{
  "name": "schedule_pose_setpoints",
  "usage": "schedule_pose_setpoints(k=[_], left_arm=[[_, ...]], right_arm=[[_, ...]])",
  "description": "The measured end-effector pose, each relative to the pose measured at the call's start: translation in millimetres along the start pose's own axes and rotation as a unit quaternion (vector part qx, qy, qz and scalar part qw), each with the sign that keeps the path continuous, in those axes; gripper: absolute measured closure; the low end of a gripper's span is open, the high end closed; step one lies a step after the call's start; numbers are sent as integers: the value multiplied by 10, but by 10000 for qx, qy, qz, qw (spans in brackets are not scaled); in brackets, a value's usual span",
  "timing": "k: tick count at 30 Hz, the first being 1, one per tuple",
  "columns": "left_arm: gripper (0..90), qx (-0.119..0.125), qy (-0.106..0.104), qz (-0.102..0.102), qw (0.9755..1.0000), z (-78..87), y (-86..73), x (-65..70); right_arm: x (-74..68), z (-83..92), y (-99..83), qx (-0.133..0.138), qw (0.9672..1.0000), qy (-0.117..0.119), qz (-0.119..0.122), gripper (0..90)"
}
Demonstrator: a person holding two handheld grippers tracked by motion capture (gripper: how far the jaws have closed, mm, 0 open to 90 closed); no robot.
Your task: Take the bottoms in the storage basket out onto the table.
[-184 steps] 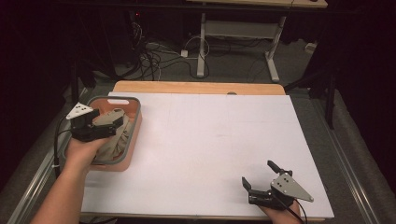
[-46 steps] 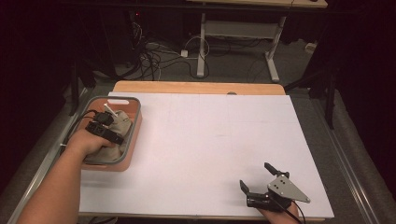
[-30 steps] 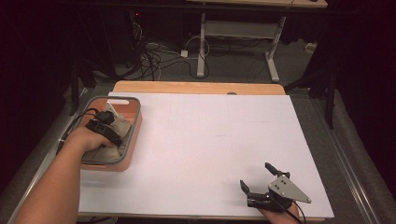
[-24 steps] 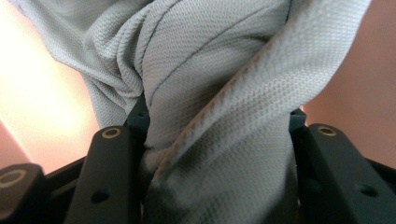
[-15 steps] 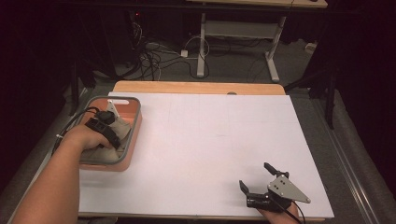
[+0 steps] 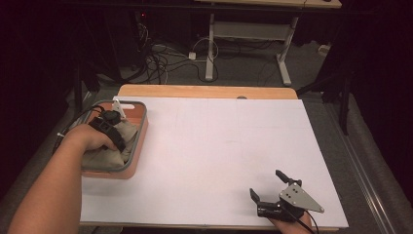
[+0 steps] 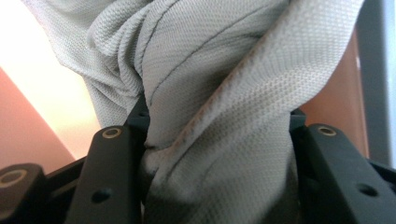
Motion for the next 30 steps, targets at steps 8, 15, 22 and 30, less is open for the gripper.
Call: schedule_pose_setpoints(k=[8, 15, 22, 30], left_arm=[[484, -40, -21, -49, 10000, 85, -8, 19], [490, -81, -11, -124, 9999, 175, -9, 35], [490, -201, -16, -171, 9997, 262, -14, 52], [489, -247, 4, -225, 9994, 346, -29, 67]], right_arm=[[-4, 4, 1, 0, 10000, 5, -3, 8], [-1, 6, 4, 9, 10000, 9, -14, 8], [-6, 0, 2, 6, 10000, 11, -24, 7], [-7, 3, 4, 12, 10000, 14, -14, 8]])
Point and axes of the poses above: each handheld gripper's, and its own axes: z roughly backward along the jaws, y roughly out of its top, x roughly to its right, the point moved 6 cm from there along -z, roughly forward along the jaws, and after that the axes turned 4 degrees about -x, right-handed, at the moved point
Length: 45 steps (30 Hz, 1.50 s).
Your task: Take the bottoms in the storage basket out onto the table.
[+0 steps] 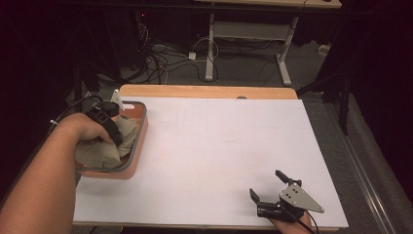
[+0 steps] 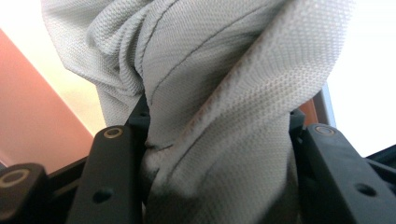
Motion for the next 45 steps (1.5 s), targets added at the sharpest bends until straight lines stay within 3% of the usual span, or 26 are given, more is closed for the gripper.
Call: schedule_pose_setpoints(k=[13, 45], left_arm=[[488, 9, 28, -18, 10000, 116, -41, -7], [489, 315, 133, -314, 9989, 664, 50, 364]], right_arm=[[-5, -8, -2, -2, 10000, -2, 19, 8], [-7, -1, 1, 7, 10000, -4, -2, 8]])
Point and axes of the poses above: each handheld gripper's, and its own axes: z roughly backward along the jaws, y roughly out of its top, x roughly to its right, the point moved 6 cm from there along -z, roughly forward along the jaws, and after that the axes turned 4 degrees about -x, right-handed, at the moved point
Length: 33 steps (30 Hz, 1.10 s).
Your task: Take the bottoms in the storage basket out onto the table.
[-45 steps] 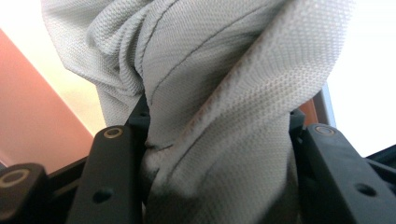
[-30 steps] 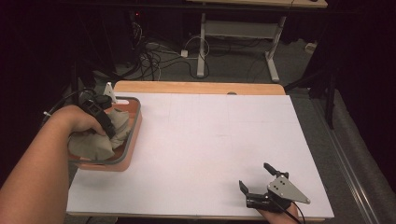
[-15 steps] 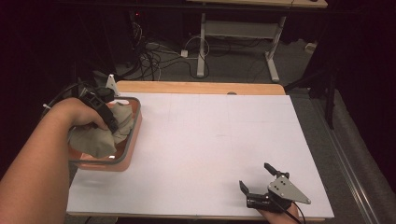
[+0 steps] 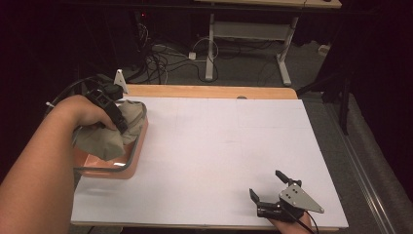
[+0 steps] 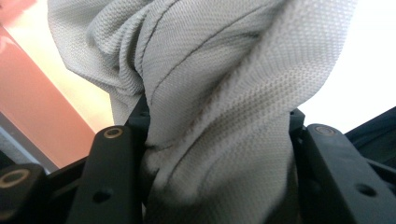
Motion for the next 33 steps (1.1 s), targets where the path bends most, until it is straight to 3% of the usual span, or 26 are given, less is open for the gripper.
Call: schedule_pose_setpoints(k=[16, 33], left_arm=[[487, 110, 102, -272, 9995, 251, 156, 269], [487, 186, 50, -683, 9975, 214, 448, 666]], right_arm=[[9, 6, 1, 0, 10000, -10, -8, 8], [8, 14, 5, 9, 10000, -6, 0, 8]])
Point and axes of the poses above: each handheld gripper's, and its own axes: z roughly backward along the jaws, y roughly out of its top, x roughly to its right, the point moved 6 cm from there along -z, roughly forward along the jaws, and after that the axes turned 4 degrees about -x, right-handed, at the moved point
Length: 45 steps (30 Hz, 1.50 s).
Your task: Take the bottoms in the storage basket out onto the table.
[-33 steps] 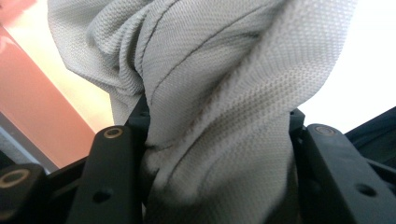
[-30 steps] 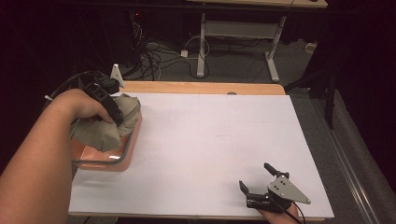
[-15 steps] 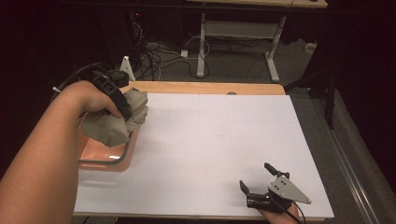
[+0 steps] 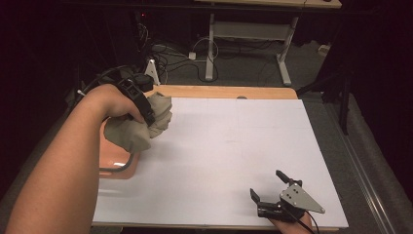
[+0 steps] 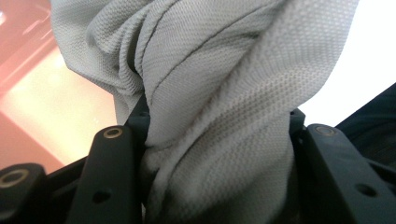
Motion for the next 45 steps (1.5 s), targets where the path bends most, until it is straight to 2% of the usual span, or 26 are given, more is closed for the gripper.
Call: schedule_pose_setpoints(k=[4, 25, 30, 45], left_arm=[[485, -1, -4, -125, 9999, -47, 74, 77], [479, 78, 33, -493, 9987, -260, 446, 454], [475, 239, 41, -547, 9982, -301, 527, 522], [474, 238, 3, -718, 9971, -454, 656, 667]], right_arm=[[1, -3, -1, -1, 10000, 7, 0, 8], [6, 2, 1, 6, 10000, -2, -1, 8], [12, 3, 2, 21, 10000, -2, -7, 7], [12, 5, 3, 11, 10000, 1, -8, 8]])
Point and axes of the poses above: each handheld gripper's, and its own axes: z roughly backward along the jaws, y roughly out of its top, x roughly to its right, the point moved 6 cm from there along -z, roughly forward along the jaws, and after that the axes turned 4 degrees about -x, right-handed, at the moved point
